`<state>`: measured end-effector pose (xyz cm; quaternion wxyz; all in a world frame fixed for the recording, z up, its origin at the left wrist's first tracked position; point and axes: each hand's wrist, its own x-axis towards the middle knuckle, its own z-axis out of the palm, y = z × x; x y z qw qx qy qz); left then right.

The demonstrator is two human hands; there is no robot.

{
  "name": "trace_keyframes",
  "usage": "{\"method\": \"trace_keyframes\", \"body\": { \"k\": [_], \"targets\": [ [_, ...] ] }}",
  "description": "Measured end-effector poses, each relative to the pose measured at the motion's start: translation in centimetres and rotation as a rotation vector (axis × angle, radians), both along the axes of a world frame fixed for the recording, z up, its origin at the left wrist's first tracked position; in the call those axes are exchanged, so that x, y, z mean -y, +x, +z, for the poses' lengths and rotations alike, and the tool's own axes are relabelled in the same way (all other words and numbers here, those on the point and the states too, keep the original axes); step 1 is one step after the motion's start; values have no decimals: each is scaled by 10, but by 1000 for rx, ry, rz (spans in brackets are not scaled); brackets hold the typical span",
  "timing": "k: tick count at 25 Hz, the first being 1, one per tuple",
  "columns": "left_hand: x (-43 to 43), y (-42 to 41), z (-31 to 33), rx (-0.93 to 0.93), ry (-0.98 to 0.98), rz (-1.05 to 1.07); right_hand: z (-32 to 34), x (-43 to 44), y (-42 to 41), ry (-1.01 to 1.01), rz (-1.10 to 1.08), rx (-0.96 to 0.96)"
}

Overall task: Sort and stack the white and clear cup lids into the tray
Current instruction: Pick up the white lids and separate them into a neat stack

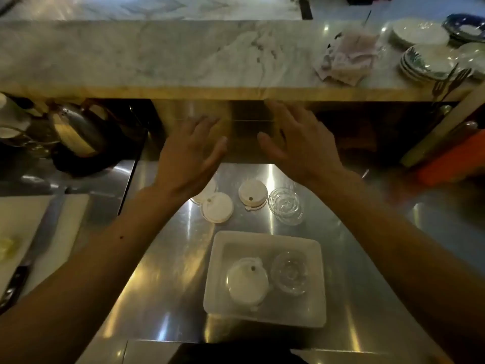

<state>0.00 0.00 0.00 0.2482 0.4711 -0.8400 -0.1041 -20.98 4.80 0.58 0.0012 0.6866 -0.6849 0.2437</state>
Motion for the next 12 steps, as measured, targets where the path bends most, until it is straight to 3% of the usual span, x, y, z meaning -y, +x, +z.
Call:
{"method": "trace_keyframes", "body": {
  "k": [4, 12],
  "targets": [
    [-12, -3, -27, -39, 154, 48, -27, -1, -2, 91, -21, -16],
    [-2, -2, -75, -137, 342, 98, -66, -1, 6, 216, -84, 129]
  ]
}}
